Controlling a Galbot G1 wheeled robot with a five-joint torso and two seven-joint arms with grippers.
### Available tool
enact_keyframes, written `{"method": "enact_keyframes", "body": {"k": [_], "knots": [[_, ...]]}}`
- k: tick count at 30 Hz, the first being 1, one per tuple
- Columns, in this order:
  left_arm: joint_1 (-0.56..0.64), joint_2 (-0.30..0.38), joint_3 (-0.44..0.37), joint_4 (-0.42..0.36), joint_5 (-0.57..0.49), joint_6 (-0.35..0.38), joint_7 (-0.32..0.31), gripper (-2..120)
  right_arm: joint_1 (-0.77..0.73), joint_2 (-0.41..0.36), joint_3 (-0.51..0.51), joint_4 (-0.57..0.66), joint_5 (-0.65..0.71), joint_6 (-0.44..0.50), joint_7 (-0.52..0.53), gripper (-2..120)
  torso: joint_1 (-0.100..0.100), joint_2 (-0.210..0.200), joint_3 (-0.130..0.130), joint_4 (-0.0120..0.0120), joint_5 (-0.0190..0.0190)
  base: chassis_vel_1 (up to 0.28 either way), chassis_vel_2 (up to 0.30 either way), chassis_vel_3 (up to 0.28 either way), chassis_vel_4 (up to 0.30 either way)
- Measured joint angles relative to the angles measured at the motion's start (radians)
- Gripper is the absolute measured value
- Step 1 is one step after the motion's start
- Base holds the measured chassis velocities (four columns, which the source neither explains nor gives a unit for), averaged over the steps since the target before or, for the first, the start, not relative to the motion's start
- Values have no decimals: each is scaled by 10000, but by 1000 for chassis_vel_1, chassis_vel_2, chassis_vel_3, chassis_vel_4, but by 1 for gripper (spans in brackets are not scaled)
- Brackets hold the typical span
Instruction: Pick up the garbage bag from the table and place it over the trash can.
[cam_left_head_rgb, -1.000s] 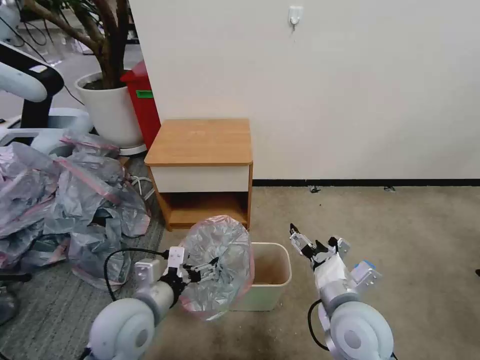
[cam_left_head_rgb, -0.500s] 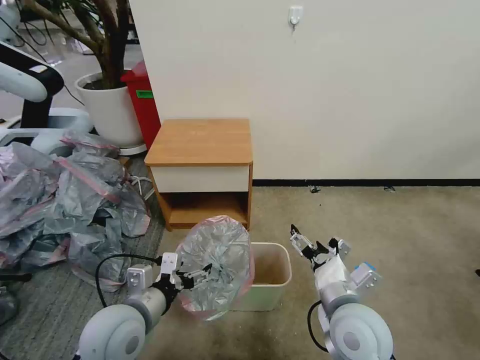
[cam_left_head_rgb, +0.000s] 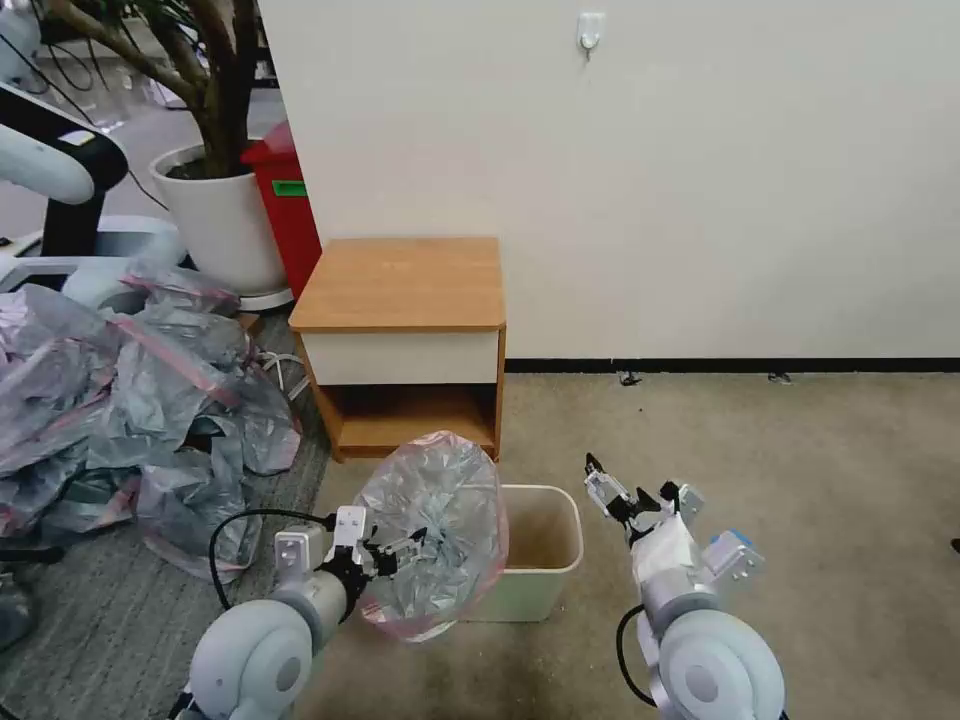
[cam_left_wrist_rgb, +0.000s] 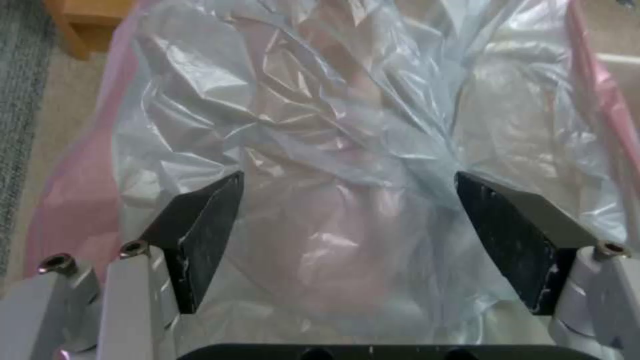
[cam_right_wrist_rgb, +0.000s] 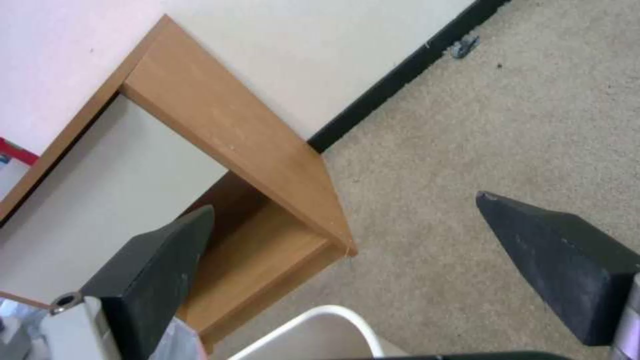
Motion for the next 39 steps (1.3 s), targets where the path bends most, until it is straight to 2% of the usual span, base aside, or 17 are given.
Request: {"method": "enact_keyframes", "body": {"k": [9, 18, 30, 39], "knots": [[-256, 81, 279, 276, -43, -1, -219, 82, 2, 8, 40, -62, -5, 27, -5, 100, 0, 0, 0, 0, 0, 0, 0, 0, 0], [-699, 160, 785, 545, -384, -1, -796, 80, 8, 38, 101, -201, -8, 79, -6, 100, 0, 0, 0, 0, 0, 0, 0, 0, 0], [-1059, 313, 1161, 662, -953, 0, -1408, 71, 77, 48, 128, -416, -14, 194, -6, 99, 0, 0, 0, 0, 0, 0, 0, 0, 0], [-607, 849, 833, -275, -1301, 0, -1439, 71, 127, 41, 88, -486, -36, 210, -9, 99, 1, 0, 0, 1, -1, 0, 0, 0, 0]]}}
